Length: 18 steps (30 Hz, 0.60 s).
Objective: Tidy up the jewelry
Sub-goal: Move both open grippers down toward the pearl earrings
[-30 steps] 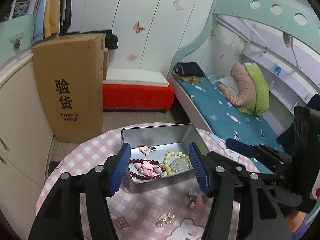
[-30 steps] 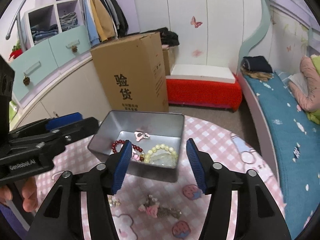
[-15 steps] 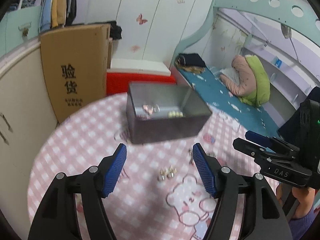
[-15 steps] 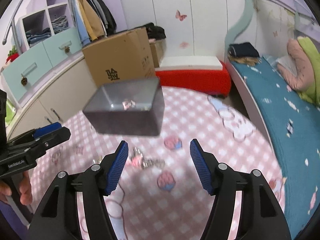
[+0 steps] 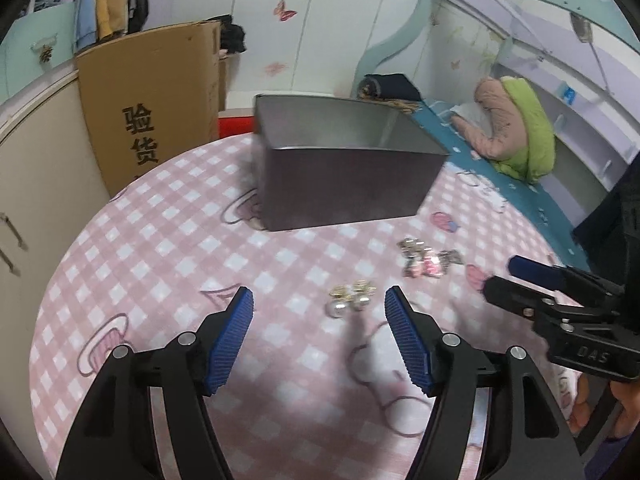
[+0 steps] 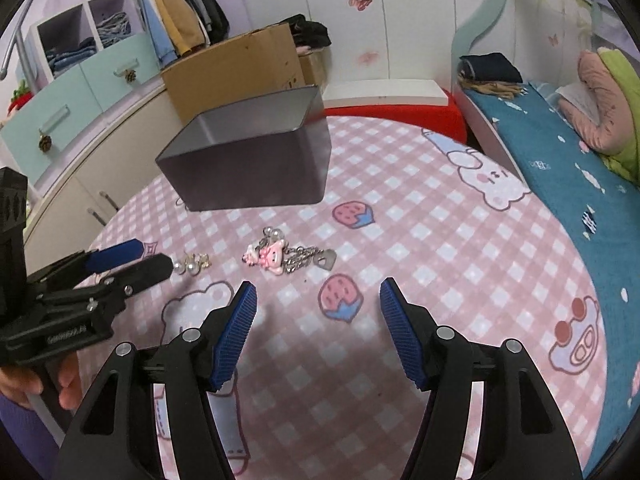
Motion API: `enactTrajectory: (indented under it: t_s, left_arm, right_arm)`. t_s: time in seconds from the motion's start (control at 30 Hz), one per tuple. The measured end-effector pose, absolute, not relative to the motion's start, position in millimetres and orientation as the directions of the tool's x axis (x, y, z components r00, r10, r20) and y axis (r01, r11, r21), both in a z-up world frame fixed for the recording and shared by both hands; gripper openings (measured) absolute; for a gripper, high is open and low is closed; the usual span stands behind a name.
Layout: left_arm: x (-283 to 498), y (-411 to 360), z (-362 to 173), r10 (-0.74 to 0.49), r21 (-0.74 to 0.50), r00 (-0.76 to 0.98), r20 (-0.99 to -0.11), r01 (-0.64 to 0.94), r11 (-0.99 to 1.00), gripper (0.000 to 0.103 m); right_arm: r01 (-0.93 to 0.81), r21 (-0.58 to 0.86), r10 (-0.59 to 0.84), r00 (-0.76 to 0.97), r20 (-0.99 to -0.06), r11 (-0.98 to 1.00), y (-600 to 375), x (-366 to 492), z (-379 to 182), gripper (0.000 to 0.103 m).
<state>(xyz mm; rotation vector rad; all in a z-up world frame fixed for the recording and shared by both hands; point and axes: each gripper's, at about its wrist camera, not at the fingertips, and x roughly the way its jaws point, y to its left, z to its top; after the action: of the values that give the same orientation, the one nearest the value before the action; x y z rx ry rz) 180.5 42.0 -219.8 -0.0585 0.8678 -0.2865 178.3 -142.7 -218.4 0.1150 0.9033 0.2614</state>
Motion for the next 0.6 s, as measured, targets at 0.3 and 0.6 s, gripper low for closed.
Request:
enactTrajectory:
  t_s: [0.3, 0.6]
  left_arm:
    - [191.0, 41.5, -228.1, -0.271, -0.164, 0.592, -0.759, 0.23, 0.959, 0.056]
    - [193.4, 39.3, -228.4, -0.239, -0.117, 0.588, -0.773, 0.238, 0.964, 0.045]
  right_arm:
    - [-0.203, 0.21, 0.29, 0.568, -0.77, 0.956, -128.5, 183.9, -223.2, 0.063]
    - [-0.216, 0.214, 0.301, 0.566, -0.768, 0.953, -122.9, 187.3, -219.6, 0.063]
